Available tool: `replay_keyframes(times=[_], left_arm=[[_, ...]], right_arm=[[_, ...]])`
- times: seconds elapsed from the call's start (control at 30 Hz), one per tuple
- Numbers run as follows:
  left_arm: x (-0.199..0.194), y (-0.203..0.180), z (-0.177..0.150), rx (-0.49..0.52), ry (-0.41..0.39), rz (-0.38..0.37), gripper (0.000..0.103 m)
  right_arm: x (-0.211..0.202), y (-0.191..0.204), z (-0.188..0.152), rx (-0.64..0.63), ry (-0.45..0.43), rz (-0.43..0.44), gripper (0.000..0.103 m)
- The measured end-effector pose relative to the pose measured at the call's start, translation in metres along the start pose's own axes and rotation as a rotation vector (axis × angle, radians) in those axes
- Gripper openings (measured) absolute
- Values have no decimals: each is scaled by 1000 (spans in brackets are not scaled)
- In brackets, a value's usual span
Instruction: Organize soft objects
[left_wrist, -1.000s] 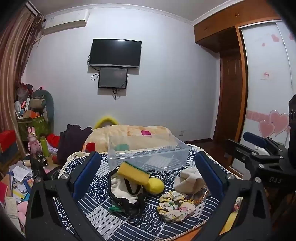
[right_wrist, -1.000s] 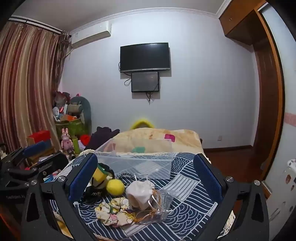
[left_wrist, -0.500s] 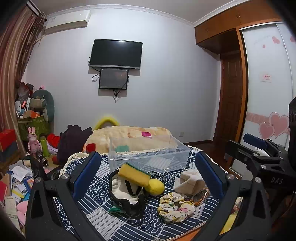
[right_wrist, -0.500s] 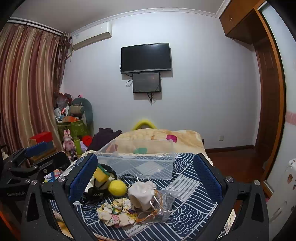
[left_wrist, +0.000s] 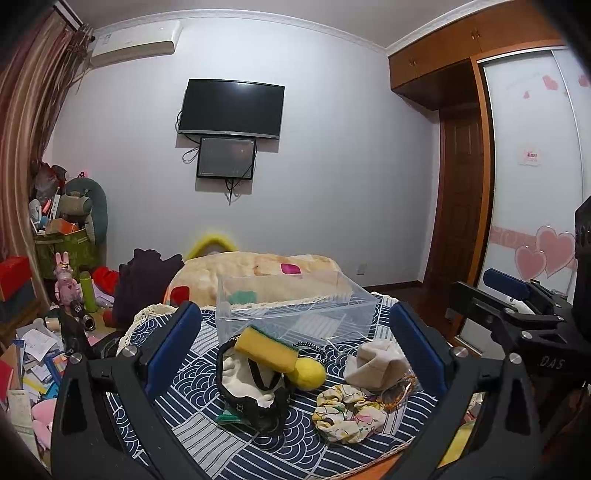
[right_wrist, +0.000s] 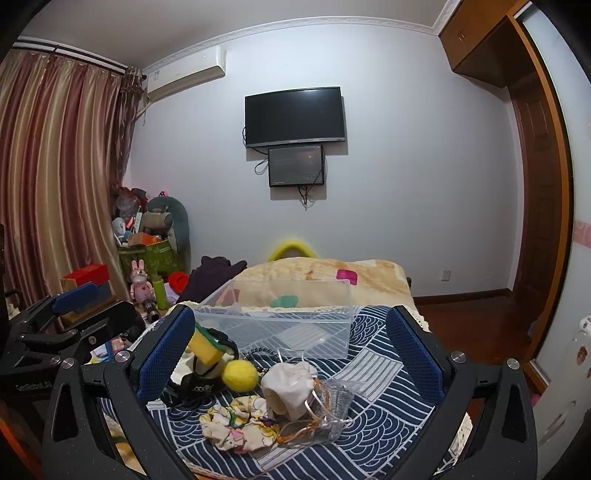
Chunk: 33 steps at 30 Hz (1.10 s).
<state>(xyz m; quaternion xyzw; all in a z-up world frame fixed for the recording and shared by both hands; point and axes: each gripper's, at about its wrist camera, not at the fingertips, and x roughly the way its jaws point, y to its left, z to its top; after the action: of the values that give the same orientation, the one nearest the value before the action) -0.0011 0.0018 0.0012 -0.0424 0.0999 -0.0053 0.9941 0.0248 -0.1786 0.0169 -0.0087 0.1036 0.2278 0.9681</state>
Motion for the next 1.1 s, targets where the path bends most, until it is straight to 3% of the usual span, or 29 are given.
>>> replay_keyframes(times=[1.1], left_arm=[[-3, 5, 2, -19, 4, 8, 103]], right_arm=[[-6, 3, 2, 2, -12, 18, 103]])
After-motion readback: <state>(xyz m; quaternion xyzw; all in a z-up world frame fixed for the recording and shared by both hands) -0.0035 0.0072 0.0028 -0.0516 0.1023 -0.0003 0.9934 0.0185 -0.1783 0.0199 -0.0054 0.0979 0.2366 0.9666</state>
